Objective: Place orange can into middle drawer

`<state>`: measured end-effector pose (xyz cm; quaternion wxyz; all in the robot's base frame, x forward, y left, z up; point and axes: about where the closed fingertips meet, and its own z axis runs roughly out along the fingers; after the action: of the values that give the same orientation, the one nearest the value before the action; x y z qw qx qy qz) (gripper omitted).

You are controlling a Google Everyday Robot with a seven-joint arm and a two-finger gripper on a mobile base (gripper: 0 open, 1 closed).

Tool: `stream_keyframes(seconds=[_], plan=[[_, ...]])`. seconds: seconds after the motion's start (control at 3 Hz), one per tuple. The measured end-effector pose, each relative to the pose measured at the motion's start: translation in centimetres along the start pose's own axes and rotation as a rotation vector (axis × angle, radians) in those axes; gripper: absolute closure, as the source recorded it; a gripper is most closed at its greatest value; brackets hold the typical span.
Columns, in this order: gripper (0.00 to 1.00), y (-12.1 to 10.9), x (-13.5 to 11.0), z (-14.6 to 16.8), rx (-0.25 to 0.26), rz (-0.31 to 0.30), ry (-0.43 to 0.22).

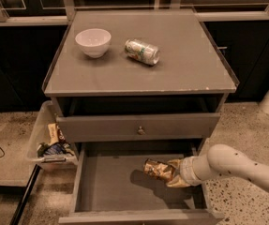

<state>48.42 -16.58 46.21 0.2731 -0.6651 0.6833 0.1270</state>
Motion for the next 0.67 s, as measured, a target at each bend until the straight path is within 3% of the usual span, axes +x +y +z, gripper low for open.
stream_keyframes(seconds=[0.67], plan=[[1.00,-0.1,0.3,1.0,-0.003,0.005,-0.007]])
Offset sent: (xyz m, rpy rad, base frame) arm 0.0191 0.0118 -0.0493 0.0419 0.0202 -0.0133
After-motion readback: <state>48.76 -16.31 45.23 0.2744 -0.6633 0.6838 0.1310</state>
